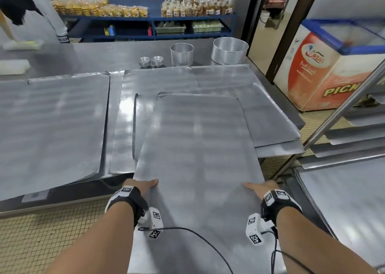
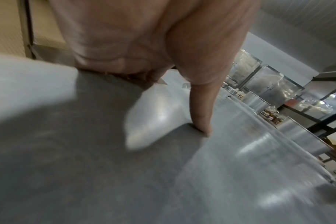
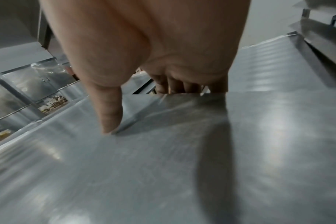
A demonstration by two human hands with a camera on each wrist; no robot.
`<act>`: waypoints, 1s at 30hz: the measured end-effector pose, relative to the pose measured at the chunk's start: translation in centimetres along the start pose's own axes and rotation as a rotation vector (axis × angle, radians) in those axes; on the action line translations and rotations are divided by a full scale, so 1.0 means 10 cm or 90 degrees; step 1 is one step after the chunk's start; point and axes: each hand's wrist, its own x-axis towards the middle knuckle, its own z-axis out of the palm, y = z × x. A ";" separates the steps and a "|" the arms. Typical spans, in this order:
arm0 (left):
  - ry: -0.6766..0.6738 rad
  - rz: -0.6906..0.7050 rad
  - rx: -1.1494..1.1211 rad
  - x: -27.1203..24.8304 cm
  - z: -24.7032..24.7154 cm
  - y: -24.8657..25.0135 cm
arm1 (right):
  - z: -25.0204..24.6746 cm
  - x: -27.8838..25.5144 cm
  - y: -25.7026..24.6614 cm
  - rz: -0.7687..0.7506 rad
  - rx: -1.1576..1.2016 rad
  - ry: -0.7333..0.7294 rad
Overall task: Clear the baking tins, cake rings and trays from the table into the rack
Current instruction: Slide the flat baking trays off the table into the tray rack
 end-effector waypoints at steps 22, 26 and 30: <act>0.138 -0.114 -0.142 0.16 0.12 0.42 | 0.01 0.29 -0.51 0.059 0.233 0.074; 0.143 -0.101 -0.151 0.14 0.09 0.52 | -0.05 0.27 -0.53 0.053 0.247 0.075; 0.143 -0.072 -0.183 0.20 0.05 0.66 | -0.09 0.21 -0.54 0.049 0.267 0.100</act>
